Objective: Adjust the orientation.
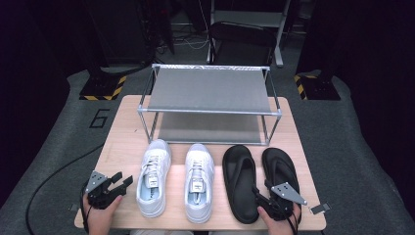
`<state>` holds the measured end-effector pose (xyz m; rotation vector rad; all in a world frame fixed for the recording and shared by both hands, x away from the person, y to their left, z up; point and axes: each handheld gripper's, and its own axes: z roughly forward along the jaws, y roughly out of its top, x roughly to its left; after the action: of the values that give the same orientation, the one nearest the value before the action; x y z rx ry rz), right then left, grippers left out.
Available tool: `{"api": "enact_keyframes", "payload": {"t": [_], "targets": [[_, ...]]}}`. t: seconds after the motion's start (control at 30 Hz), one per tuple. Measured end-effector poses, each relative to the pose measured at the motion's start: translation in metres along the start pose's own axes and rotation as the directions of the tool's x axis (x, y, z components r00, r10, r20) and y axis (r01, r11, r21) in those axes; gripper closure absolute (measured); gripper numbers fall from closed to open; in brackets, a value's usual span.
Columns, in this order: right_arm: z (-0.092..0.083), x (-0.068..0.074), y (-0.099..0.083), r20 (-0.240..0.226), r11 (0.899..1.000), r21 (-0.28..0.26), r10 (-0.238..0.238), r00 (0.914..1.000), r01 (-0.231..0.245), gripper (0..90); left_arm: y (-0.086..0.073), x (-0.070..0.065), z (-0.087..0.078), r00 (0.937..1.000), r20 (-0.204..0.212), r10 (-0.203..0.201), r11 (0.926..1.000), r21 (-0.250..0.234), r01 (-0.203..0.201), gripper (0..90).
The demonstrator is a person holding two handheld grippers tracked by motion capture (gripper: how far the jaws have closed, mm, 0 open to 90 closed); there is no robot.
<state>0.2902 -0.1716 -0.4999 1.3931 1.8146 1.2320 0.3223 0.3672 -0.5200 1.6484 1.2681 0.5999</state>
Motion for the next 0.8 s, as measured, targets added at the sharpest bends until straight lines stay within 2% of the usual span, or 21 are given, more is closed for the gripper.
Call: {"api": "enact_keyframes", "payload": {"t": [0.03, 0.1, 0.17, 0.23, 0.27, 0.3, 0.37, 0.4, 0.43, 0.5, 0.57, 0.6, 0.67, 0.73, 0.8], "targets": [[0.002, -0.001, 0.000, -0.018, 1.000, 0.007, 0.027, 0.9995, -0.027, 45.7, 0.000, 0.000, 0.001, 1.0000, -0.001, -0.004, 1.0000, -0.001, 0.004, 46.8], [0.006, -0.003, 0.000, -0.027, 0.999, 0.027, 0.041, 0.9988, -0.040, 43.5, 0.001, 0.001, 0.001, 1.0000, -0.002, -0.009, 1.0000, 0.003, 0.009, 46.4], [0.009, -0.006, -0.001, -0.057, 0.995, 0.031, 0.093, 0.9940, -0.092, 43.2, 0.000, 0.002, 0.002, 0.9998, -0.002, -0.020, 0.9998, 0.002, 0.020, 45.9], [0.011, -0.008, 0.000, -0.048, 0.993, 0.047, 0.112, 0.9925, -0.110, 43.3, -0.001, 0.002, 0.002, 0.9997, -0.004, -0.026, 0.9997, 0.004, 0.026, 45.6], [0.011, -0.009, 0.001, -0.054, 0.991, 0.048, 0.127, 0.9904, -0.124, 43.6, -0.002, 0.002, 0.003, 0.9990, -0.011, -0.042, 0.9991, -0.005, 0.042, 45.3], [0.011, -0.010, 0.002, -0.051, 0.991, 0.047, 0.127, 0.9906, -0.124, 44.0, -0.001, 0.002, 0.002, 0.9989, -0.002, -0.046, 0.9989, 0.009, 0.046, 45.2], [0.011, -0.011, 0.006, -0.055, 0.991, 0.047, 0.125, 0.9907, -0.122, 47.6, -0.001, 0.003, 0.002, 0.9985, -0.001, -0.054, 0.9985, -0.004, 0.054, 44.8], [0.011, -0.011, 0.007, -0.067, 0.991, 0.042, 0.132, 0.9891, -0.129, 48.8, -0.001, 0.002, 0.002, 0.9981, -0.008, -0.061, 0.9979, -0.020, 0.061, 44.7], [0.010, -0.012, 0.008, -0.073, 0.988, 0.044, 0.148, 0.9863, -0.145, 49.0, -0.001, 0.002, 0.001, 0.9981, 0.000, -0.062, 0.9980, -0.011, 0.062, 44.7], [0.008, -0.010, 0.007, -0.068, 0.990, 0.022, 0.142, 0.9876, -0.140, 50.9, -0.001, 0.002, 0.001, 0.9979, -0.002, -0.065, 0.9978, -0.009, 0.065, 44.6], [0.007, -0.009, 0.006, -0.063, 0.991, 0.022, 0.133, 0.9892, -0.132, 51.5, -0.001, 0.002, 0.002, 0.9978, -0.007, -0.066, 0.9977, -0.014, 0.066, 44.6], [0.006, -0.007, 0.001, -0.045, 0.992, 0.052, 0.114, 0.9925, -0.111, 52.8, -0.001, 0.003, 0.003, 0.9980, -0.008, -0.062, 0.9981, -0.005, 0.062, 44.6], [0.006, -0.007, -0.003, -0.047, 0.992, 0.060, 0.112, 0.9926, -0.109, 52.7, 0.000, 0.004, 0.005, 0.9980, -0.003, -0.063, 0.9980, 0.006, 0.063, 44.6], [0.008, -0.006, -0.003, -0.060, 0.992, 0.065, 0.117, 0.9914, -0.113, 50.8, 0.000, 0.004, 0.006, 0.9982, -0.003, -0.059, 0.9982, 0.005, 0.059, 44.5], [0.011, -0.006, -0.003, -0.093, 0.992, 0.065, 0.111, 0.9895, -0.105, 50.1, 0.000, 0.004, 0.007, 0.9982, -0.010, -0.059, 0.9983, 0.001, 0.059, 44.5]]}}
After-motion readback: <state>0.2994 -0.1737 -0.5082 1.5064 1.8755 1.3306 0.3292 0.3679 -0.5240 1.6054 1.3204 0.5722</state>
